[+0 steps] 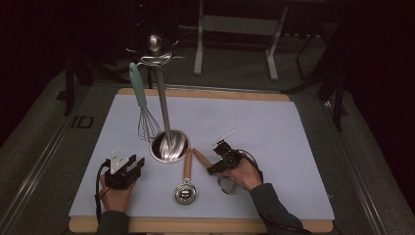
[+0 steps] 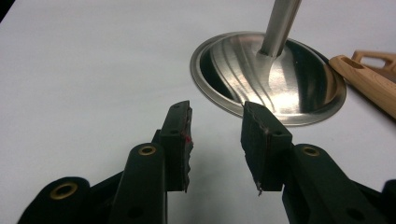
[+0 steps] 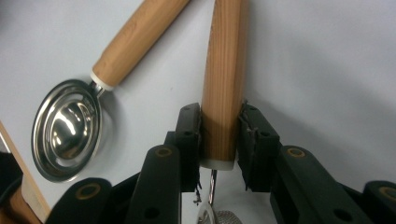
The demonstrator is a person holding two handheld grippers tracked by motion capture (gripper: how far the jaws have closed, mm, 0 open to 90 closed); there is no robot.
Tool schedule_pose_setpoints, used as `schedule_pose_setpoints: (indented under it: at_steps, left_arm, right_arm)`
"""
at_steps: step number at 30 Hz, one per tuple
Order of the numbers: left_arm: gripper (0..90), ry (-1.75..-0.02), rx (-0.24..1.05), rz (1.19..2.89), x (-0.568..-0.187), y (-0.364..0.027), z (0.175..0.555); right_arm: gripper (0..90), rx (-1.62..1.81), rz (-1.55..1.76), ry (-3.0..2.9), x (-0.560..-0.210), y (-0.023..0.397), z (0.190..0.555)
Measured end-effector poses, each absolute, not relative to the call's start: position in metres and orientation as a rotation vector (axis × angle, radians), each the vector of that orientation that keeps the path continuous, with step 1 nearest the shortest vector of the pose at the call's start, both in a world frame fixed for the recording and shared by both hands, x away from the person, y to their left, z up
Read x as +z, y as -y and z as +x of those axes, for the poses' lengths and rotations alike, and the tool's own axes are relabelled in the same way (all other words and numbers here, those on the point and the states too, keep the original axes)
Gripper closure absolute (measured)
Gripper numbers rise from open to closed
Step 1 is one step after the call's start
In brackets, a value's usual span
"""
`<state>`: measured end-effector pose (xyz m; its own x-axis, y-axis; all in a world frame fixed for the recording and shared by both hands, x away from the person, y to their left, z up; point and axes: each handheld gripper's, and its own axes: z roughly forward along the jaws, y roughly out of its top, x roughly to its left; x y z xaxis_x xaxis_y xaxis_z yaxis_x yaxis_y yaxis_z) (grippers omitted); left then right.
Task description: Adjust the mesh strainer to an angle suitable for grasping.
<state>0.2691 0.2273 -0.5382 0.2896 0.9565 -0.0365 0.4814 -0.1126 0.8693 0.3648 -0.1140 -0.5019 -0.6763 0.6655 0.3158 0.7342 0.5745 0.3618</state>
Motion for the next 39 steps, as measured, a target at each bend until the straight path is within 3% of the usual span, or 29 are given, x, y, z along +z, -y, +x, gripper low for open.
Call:
schedule_pose_setpoints:
  at_steps: [39]
  left_arm:
    - [63.1, -1.339, 0.757, 1.722, -0.538, -0.233, 0.268]
  right_arm:
    - [72.5, -0.924, -1.029, 2.8, -0.465, 0.135, 0.363]
